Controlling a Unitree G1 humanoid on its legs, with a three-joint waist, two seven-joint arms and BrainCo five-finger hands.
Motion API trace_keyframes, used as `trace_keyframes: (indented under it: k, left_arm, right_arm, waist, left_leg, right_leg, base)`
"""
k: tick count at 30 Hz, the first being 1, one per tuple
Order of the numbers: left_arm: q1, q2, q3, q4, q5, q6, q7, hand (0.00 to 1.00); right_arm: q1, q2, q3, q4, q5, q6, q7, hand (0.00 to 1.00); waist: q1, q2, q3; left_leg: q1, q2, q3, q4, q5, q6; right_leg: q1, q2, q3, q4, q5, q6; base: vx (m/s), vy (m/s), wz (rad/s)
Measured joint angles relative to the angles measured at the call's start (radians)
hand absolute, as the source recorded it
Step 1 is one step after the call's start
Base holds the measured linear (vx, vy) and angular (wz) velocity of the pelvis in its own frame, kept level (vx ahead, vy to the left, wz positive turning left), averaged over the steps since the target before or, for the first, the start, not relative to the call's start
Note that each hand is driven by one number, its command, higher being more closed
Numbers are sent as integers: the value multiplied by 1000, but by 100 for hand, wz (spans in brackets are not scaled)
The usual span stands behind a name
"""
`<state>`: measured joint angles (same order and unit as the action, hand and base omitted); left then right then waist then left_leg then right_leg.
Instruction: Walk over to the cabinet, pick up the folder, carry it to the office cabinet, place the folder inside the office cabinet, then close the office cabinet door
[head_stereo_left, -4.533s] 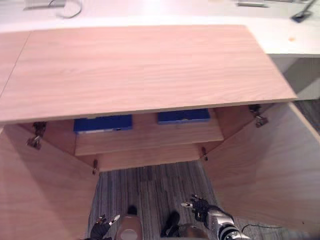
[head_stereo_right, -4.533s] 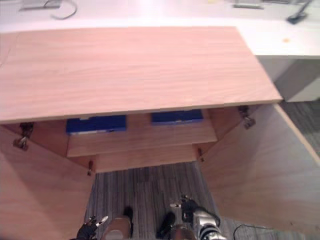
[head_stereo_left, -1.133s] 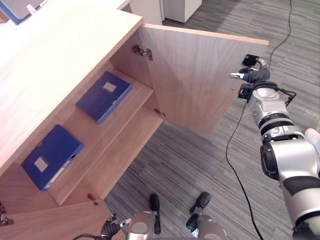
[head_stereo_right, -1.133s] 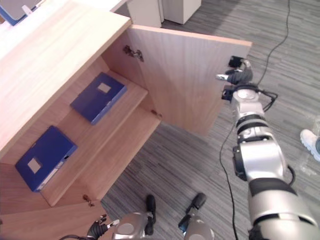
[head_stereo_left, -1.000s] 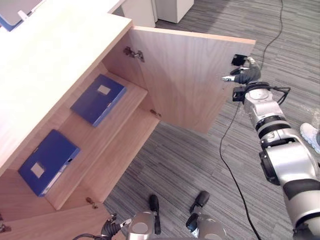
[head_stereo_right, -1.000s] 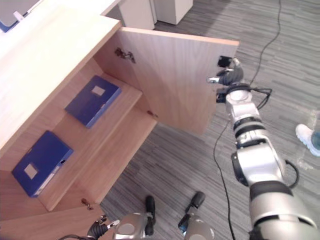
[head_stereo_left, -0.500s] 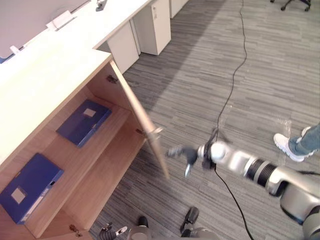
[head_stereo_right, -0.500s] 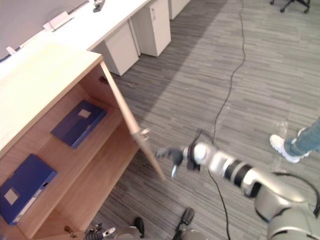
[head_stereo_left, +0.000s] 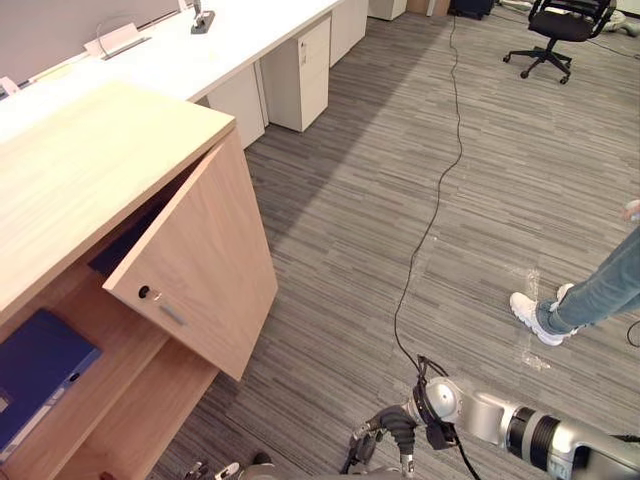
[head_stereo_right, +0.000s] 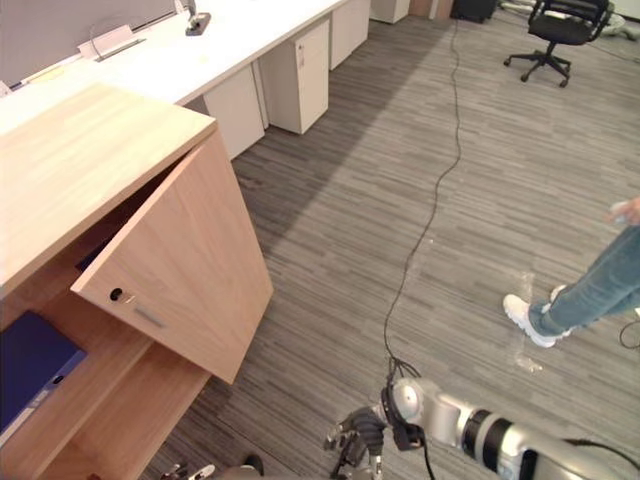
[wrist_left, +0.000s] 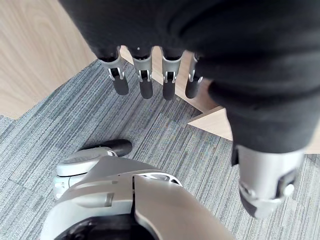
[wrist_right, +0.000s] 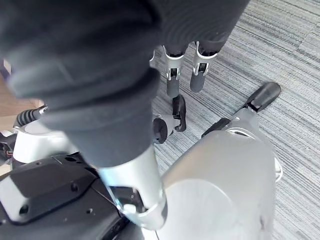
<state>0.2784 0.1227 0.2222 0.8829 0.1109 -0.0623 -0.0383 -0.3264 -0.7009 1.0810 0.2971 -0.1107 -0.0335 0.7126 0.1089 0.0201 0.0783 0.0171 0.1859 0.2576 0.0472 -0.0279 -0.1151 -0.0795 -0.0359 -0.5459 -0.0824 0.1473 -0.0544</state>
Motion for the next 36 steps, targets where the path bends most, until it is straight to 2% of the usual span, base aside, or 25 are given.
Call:
trace_keyframes:
  k: [1,2,4,6,9,10,11,12,13,14,15,17,18,19,20,21,22,23,25,29,31,33,34,35,36]
  left_arm:
    - [0,-1,0,-10,-1,4,0,0]
    - [-1,-1,-1,-12,-1,4,0,0]
    - [-5,-3,-4,-21,-3,5,1,0]
    - [-8,-11,-12,-29,-8,7,10,0]
    - [-8,-48,-14,-26,-36,8,26,0]
    - [-8,-57,-11,-23,-44,7,40,0]
    - [-10,-55,-14,-16,-45,7,49,0]
    - [-15,-50,-19,7,-46,7,67,0]
    - [-19,-48,-21,24,-46,7,76,0]
    - [-20,-41,-31,48,-46,7,89,0]
    - [-22,-29,-43,62,-50,10,100,0]
    - [-31,-19,-42,61,-66,11,115,0]
    - [-49,-11,-42,64,-76,10,126,0]
    - [-66,-7,-42,72,-82,9,133,0]
    - [-73,-5,-41,71,-82,9,135,0]
    - [-76,0,-39,69,-83,4,142,0]
    - [-74,-1,-22,72,-84,2,149,0]
    - [-70,-5,-9,72,-87,1,153,0]
    - [-56,-37,24,84,-117,-3,165,0]
    - [-54,-40,53,108,-203,-10,169,0]
    - [-56,-41,61,107,-239,-17,173,0]
    - [-64,-37,60,106,-244,-20,178,0]
    - [-74,-32,52,105,-244,-24,184,0]
    - [-81,-31,50,104,-247,-24,187,0]
    - [-77,-32,49,105,-249,-24,187,0]
  right_arm:
    - [11,67,-53,70,-40,-3,-19,0]
    - [12,86,-69,92,-48,-3,-23,0]
    - [16,205,-169,238,-114,-9,-85,0]
    - [16,358,-327,464,-192,-11,-208,0]
    - [24,456,-565,689,-285,-9,-378,0]
    - [41,479,-699,771,-308,-2,-452,0]
    - [56,481,-756,800,-308,4,-490,0]
    - [109,486,-912,842,-307,21,-564,0]
    - [134,486,-976,847,-302,29,-589,0]
    - [179,501,-1084,854,-297,37,-627,0]
    - [225,527,-1174,860,-253,46,-665,0]
    - [272,567,-1252,879,-199,52,-697,0]
    - [307,602,-1303,883,-148,56,-714,0]
    - [322,624,-1348,882,-98,58,-731,0]
    - [324,633,-1362,884,-84,59,-738,0]
    - [323,657,-1376,895,-64,60,-747,0]
    - [321,686,-1378,895,-54,61,-754,0]
    - [320,696,-1380,892,-49,58,-754,0]
    - [315,696,-1382,881,-22,49,-754,0]
    - [330,686,-1359,876,24,39,-758,0]
    - [350,679,-1362,884,54,33,-759,0]
    - [348,675,-1380,896,53,33,-760,0]
    - [346,670,-1411,899,53,33,-761,0]
    - [331,666,-1429,918,53,34,-766,0]
    - [329,664,-1439,921,54,34,-767,0]
  waist:
    - [3,-1,0]
    - [3,-1,0]
    - [8,-1,0]
    - [24,-1,0]
    - [40,3,0]
    - [44,3,2]
    - [41,0,3]
    - [29,-9,7]
    - [26,-10,6]
    - [16,-8,7]
    - [4,-6,12]
    - [-6,-3,9]
    - [-18,-9,8]
    - [-26,-25,11]
    - [-29,-40,11]
    - [-29,-68,9]
    - [-21,-92,7]
    - [-15,-91,5]
    - [-10,-58,1]
    - [-16,-60,7]
    - [-16,-72,20]
    - [-22,-81,23]
    - [-29,-87,32]
    - [-30,-88,39]
    - [-31,-88,39]
  left_leg:
    - [4,-1,-5,-5,1,-1]
    - [4,-2,-7,-5,1,-1]
    - [2,-4,-25,-8,3,-3]
    - [1,-9,-63,-11,3,-4]
    - [-2,-30,-141,-8,-4,11]
    - [-7,-49,-185,2,-12,26]
    - [-17,-64,-218,13,-13,30]
    - [-26,-112,-302,35,-23,51]
    - [-33,-128,-337,45,-26,59]
    - [-43,-162,-408,62,-22,83]
    - [-44,-181,-484,66,-7,88]
    - [-69,-187,-589,71,3,82]
    - [-101,-204,-677,89,7,76]
    - [-118,-232,-746,104,12,64]
    - [-120,-246,-779,108,13,58]
    - [-120,-269,-821,111,10,42]
    - [-118,-279,-849,111,1,23]
    - [-119,-270,-861,110,-3,11]
    - [-118,-187,-882,80,-9,-22]
    - [-118,-126,-899,57,8,-51]
    - [-126,-135,-896,54,44,-53]
    - [-158,-147,-784,45,101,-25]
    - [-187,-146,-601,62,113,13]
    - [-244,-127,-403,186,61,49]
    - [-264,-119,-315,263,21,65]
  right_leg:
    - [6,-1,-4,0,0,0]
    - [7,-1,-5,-1,0,0]
    - [12,-5,-21,-1,-2,3]
    - [34,-14,-62,-1,-13,18]
    - [61,-53,-142,40,-48,52]
    - [55,-109,-189,144,-103,76]
    - [52,-152,-217,216,-136,87]
    - [39,-268,-243,421,-197,110]
    - [27,-310,-224,497,-200,106]
    - [2,-370,-128,615,-188,87]
    - [-30,-381,-6,671,-205,76]
    - [-32,-312,161,603,-265,118]
    - [-15,-270,262,519,-283,141]
    - [19,-261,316,445,-285,156]
    - [41,-264,320,410,-285,159]
    - [75,-273,300,348,-270,182]
    - [95,-276,271,312,-271,234]
    - [108,-268,259,294,-281,244]
    - [128,-186,220,247,-280,224]
    - [177,-112,158,214,-282,196]
    - [215,-109,97,204,-287,189]
    - [226,-127,45,198,-287,189]
    - [218,-139,9,198,-286,188]
    - [219,-157,-15,204,-286,188]
    - [220,-165,-20,208,-287,188]
  base:
    - [40,49,6]
    - [27,39,12]
    - [17,21,22]
    - [25,22,56]
    - [56,82,89]
    - [69,158,105]
    - [103,281,175]
    - [82,235,159]
    - [103,285,199]
    - [107,202,182]
    - [129,180,184]
    - [136,43,179]
    - [128,-66,234]
    - [85,-107,212]
    - [59,-185,181]
    - [31,-236,136]
    - [30,-260,107]
    - [43,-281,50]
    - [41,-277,16]
    - [35,-221,38]
    - [28,-173,81]
    - [-19,-57,80]
    - [-53,36,80]
    - [-37,73,67]
    - [29,145,37]
